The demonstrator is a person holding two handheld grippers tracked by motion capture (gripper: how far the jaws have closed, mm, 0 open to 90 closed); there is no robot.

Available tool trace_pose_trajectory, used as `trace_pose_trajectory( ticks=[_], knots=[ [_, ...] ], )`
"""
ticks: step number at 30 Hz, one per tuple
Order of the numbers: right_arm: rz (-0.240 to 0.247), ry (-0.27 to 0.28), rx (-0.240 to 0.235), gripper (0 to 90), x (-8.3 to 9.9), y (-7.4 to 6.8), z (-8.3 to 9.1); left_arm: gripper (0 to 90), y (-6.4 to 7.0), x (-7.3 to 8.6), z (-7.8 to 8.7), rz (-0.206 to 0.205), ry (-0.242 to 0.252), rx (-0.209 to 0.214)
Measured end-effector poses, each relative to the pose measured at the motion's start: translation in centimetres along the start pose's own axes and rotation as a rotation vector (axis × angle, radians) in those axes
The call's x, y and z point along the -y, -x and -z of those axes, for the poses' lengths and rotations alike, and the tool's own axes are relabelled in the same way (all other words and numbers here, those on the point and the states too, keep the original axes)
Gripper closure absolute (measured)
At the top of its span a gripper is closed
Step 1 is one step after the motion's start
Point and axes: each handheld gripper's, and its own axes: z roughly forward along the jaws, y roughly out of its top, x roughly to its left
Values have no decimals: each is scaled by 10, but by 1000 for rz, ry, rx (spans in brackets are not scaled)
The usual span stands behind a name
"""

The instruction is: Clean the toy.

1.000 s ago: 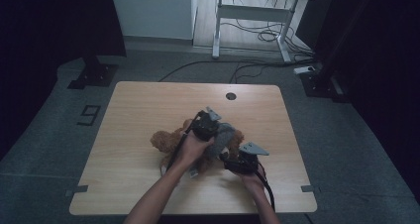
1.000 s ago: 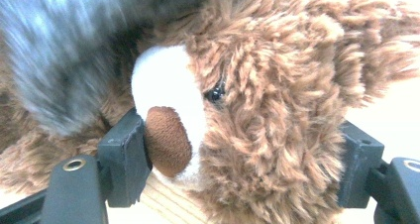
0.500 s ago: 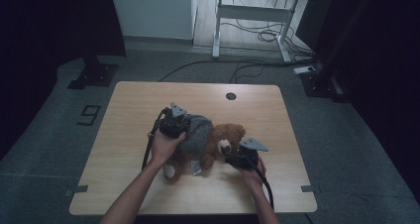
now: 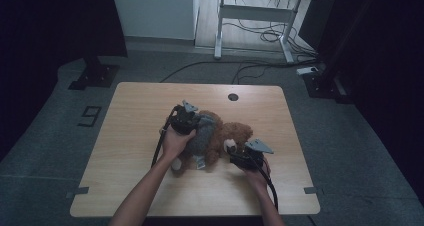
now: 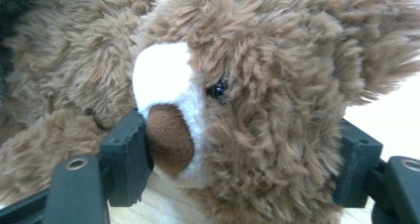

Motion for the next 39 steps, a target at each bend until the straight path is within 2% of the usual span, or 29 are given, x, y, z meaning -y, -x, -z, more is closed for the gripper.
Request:
trace_pose_trajectory(
  ticks=[6,9,11,15,17,19,22,26,29,32,34,37,39],
  knots=[
    [14,-18,-10,247,1,-3,4,784,-8,21,9,28,25,37],
    [29,-42,-22,206,2,-5,8,789,-4,29,14,4,40,38],
    [21,-56,-41,148,1,-4,11,792,0,35,18,-24,59,28],
    [-45,-86,-107,100,-1,4,17,795,6,44,23,-73,91,7],
    [-84,-110,-161,86,-4,12,21,797,7,48,24,-78,105,9],
    [-132,-102,-195,89,-5,21,26,798,8,51,26,-89,113,1],
    [-176,-66,-200,92,-9,29,34,800,11,55,28,-104,125,-2],
    [-179,-22,-186,74,-24,33,43,802,12,60,32,-105,136,11],
    [-167,-33,-182,49,-36,30,36,802,13,63,34,-104,143,18],
    [-142,-96,-161,22,-46,25,20,802,13,65,36,-100,146,26],
    [-144,-142,-169,12,-49,25,7,802,13,66,37,-96,148,30],
    [-157,-194,-218,106,-44,27,-1,801,12,68,37,-84,151,42],
    [-153,-179,-229,185,-40,27,2,800,11,69,37,-76,154,56]
  ],
)
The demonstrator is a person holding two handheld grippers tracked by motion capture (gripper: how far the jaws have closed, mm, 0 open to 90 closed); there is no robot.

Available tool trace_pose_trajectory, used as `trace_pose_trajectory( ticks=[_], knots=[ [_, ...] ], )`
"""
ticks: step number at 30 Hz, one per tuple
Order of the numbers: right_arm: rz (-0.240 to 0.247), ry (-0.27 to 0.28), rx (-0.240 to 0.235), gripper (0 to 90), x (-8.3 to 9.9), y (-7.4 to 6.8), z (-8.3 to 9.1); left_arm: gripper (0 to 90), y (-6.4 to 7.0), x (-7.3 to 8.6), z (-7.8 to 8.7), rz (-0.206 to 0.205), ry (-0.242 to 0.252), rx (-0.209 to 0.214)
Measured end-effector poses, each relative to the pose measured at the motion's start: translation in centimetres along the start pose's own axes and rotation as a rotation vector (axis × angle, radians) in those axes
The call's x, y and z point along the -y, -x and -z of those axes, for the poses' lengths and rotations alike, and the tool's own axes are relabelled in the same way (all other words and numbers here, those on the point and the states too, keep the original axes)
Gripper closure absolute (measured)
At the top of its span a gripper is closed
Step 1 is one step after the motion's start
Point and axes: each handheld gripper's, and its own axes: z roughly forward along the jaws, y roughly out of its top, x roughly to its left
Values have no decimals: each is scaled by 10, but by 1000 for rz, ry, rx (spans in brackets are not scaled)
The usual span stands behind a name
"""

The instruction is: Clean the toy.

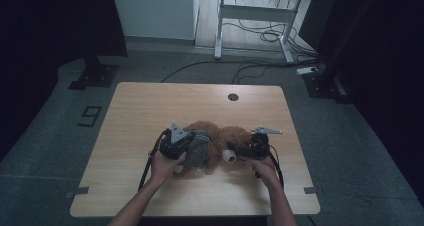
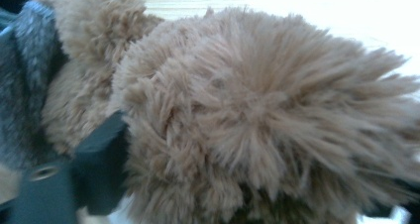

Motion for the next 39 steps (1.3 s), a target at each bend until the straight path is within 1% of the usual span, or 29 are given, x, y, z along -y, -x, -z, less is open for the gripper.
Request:
trace_pose_trajectory(
  ticks=[2,4,5,6,7,8,10,13,14,16,17,18,19,20,24,26,27,28,29,30,31,32,33,34,35,36,37,38,39],
  knots=[
    [12,4,-10,246,7,0,4,798,0,-1,2,19,1,22],
    [20,33,-19,300,17,1,8,792,-2,-2,7,35,5,48],
    [24,40,-20,313,20,0,9,786,-4,-4,10,49,8,62],
    [34,53,-21,323,24,0,11,781,-6,-6,14,58,13,64],
    [45,65,-20,332,29,-1,13,777,-8,-8,16,57,14,57],
    [51,69,-19,335,31,-2,14,777,-12,-11,19,61,12,40],
    [73,92,-10,343,39,-4,17,782,-20,-15,22,76,9,21],
    [89,94,-9,344,42,-4,20,786,-33,-18,23,122,3,-6],
    [92,95,-9,345,42,-4,20,788,-38,-19,22,145,5,-13],
    [91,104,-7,345,44,-5,20,789,-41,-22,18,182,2,-4],
    [91,104,-7,345,44,-5,20,790,-41,-22,18,182,2,-4],
    [89,106,-2,345,44,-6,19,792,-36,-26,11,187,-7,6],
    [90,106,1,346,43,-6,19,792,-31,-30,7,179,-9,17],
    [91,107,5,346,43,-7,19,793,-23,-35,3,161,-13,28],
    [91,111,12,348,44,-8,19,794,13,-57,-13,77,-11,66],
    [89,113,17,348,44,-9,19,793,31,-66,-24,64,-30,107],
    [94,113,23,347,44,-9,18,793,37,-69,-28,55,-39,116],
    [95,114,25,347,45,-10,18,792,46,-71,-33,36,-55,130],
    [96,114,28,347,45,-10,18,792,55,-71,-39,13,-75,138],
    [96,113,31,346,45,-11,19,791,63,-71,-43,-22,-88,134],
    [98,113,33,346,45,-11,18,790,70,-71,-46,-59,-93,114],
    [103,112,36,346,45,-11,18,789,73,-70,-47,-97,-97,93],
    [107,111,36,346,45,-10,19,789,73,-70,-46,-92,-95,94],
    [106,112,35,346,46,-10,19,790,70,-69,-46,-76,-95,100],
    [108,113,35,346,46,-10,19,789,65,-69,-45,-65,-100,94],
    [108,111,36,346,46,-11,19,790,65,-69,-45,-65,-100,94],
    [111,113,38,346,45,-12,18,790,55,-65,-41,-49,-111,82],
    [111,113,38,346,45,-12,18,790,55,-65,-41,-49,-111,82],
    [112,113,40,346,45,-12,18,790,48,-60,-38,-35,-109,78]
  ],
)
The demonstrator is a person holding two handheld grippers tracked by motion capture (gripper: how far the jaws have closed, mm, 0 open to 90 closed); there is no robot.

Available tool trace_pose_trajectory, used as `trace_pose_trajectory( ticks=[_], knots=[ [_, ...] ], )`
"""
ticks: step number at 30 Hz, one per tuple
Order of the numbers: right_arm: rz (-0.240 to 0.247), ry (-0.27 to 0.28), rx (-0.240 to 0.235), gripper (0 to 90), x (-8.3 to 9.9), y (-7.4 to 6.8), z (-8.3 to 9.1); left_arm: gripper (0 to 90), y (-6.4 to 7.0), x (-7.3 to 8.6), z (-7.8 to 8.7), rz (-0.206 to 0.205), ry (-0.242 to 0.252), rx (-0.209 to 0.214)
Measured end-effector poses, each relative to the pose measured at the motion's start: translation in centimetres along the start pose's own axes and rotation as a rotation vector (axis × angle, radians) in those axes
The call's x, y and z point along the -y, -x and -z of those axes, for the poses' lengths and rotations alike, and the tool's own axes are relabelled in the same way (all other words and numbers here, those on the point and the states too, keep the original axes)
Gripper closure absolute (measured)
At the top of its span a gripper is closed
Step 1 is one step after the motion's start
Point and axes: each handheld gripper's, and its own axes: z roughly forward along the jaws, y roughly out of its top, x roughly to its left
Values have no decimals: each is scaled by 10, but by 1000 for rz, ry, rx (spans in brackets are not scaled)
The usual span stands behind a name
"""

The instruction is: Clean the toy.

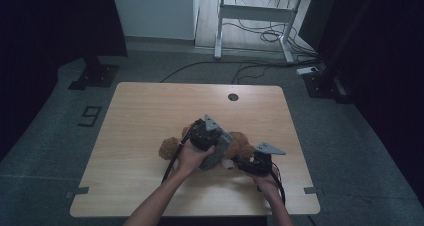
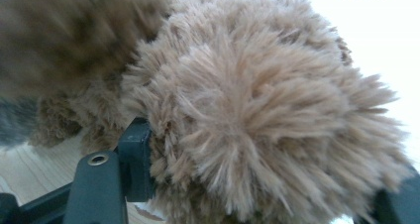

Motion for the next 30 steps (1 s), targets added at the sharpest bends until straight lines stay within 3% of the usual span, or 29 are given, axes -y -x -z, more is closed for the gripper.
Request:
trace_pose_trajectory(
  ticks=[8,12,13,14,19,30],
  knots=[
    [-3,6,10,348,2,-1,0,790,-30,25,34,22,15,-55],
    [-4,6,10,348,2,-1,0,791,-45,37,43,44,6,-72],
    [-4,6,11,348,2,-1,0,791,-56,48,46,75,3,-60],
    [-2,5,12,348,2,-2,0,791,-56,48,46,75,3,-60],
    [2,7,16,348,2,-3,1,791,-79,74,49,204,1,-10],
    [15,1,13,347,3,-4,2,792,-89,88,55,200,-12,-36]
  ],
)
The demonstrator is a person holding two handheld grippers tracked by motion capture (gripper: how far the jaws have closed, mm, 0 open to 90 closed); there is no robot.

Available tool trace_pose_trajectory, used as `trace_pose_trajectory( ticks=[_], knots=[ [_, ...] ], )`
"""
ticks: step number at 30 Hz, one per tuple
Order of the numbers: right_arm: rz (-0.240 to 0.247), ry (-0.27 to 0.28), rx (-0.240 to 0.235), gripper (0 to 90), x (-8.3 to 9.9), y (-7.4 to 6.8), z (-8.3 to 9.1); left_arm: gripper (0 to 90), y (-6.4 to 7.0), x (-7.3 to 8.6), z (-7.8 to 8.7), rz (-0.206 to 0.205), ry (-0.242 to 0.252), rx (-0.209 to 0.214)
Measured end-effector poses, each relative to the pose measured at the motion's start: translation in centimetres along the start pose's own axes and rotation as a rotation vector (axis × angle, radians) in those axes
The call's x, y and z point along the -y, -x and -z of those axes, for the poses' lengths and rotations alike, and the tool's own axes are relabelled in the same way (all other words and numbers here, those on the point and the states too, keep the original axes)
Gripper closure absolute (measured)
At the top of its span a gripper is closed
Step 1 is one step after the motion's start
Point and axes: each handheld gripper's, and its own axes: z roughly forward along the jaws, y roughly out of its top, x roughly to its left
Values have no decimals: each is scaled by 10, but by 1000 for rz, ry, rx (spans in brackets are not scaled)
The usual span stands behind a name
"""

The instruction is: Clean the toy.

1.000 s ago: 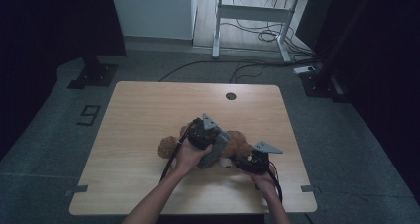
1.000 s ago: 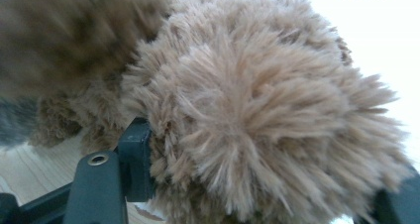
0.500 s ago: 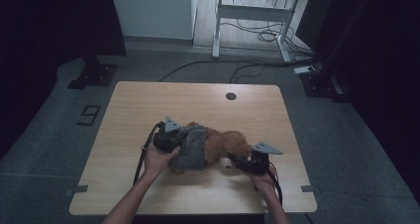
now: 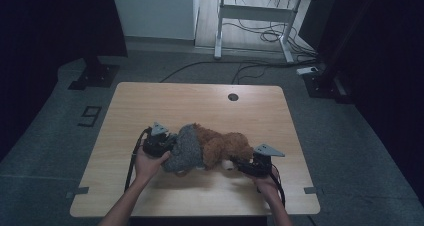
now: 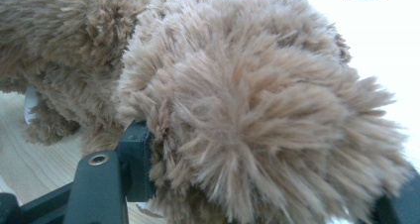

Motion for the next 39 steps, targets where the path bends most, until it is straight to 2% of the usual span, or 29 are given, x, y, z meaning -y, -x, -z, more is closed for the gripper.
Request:
trace_pose_trajectory(
  ticks=[4,12,15,16,17,18,19,20,21,22,23,24,25,26,27,28,29,30,31,32,33,34,35,36,37,39],
  knots=[
    [1,-3,-3,347,0,0,0,793,-8,3,1,11,-14,-21],
    [0,-14,-5,350,-1,1,1,795,-32,17,1,68,-53,-48],
    [-2,-15,-9,352,-1,2,1,795,-35,24,1,20,-93,-91],
    [-2,-15,-9,352,-1,2,1,794,-35,24,1,20,-93,-91],
    [-3,-15,-8,352,-1,2,1,794,-38,27,0,45,-102,-52],
    [-3,-15,-8,352,-1,2,1,794,-38,27,0,45,-102,-52],
    [-5,-14,-5,353,-1,1,1,796,-33,28,0,30,-98,-22],
    [-5,-14,-5,353,-1,1,1,796,-29,28,-1,15,-97,-10],
    [-8,-16,1,357,-1,1,1,799,-16,25,-2,-15,-96,2],
    [-8,-16,1,357,-1,1,1,800,-16,25,-2,-15,-96,2],
    [-20,-13,8,363,-1,1,1,801,-5,21,-4,-16,-83,33],
    [-20,-13,8,363,-1,1,1,802,-5,21,-4,-16,-83,33],
    [-25,-13,15,374,-1,0,1,802,-1,17,-6,3,-73,70],
    [-25,-13,15,374,-1,0,1,803,-1,17,-6,3,-73,70],
    [-20,-9,20,396,-1,-2,0,804,1,14,-11,42,-71,127],
    [-20,-9,20,396,-1,-2,0,805,1,14,-11,42,-71,127],
    [-18,3,19,422,-1,-3,-1,806,1,13,-16,78,-65,159],
    [-18,3,19,422,-1,-3,-1,807,1,13,-16,78,-65,159],
    [-21,26,29,451,-1,-6,-1,808,1,12,-19,116,-52,180],
    [-21,26,29,451,-1,-6,-1,809,1,12,-19,116,-52,180],
    [-15,34,35,463,-2,-7,-1,809,0,11,-20,135,-42,188],
    [-9,59,45,484,-4,-10,-3,810,0,10,-22,146,-33,189],
    [-9,59,45,484,-4,-10,-3,810,0,9,-22,145,-31,182],
    [-13,95,61,495,-4,-12,-6,811,1,4,-24,136,-24,154],
    [-14,108,69,497,-5,-13,-7,811,1,4,-24,136,-24,154],
    [13,144,92,498,-6,-13,-11,811,2,-8,-27,127,-5,131]
  ],
)
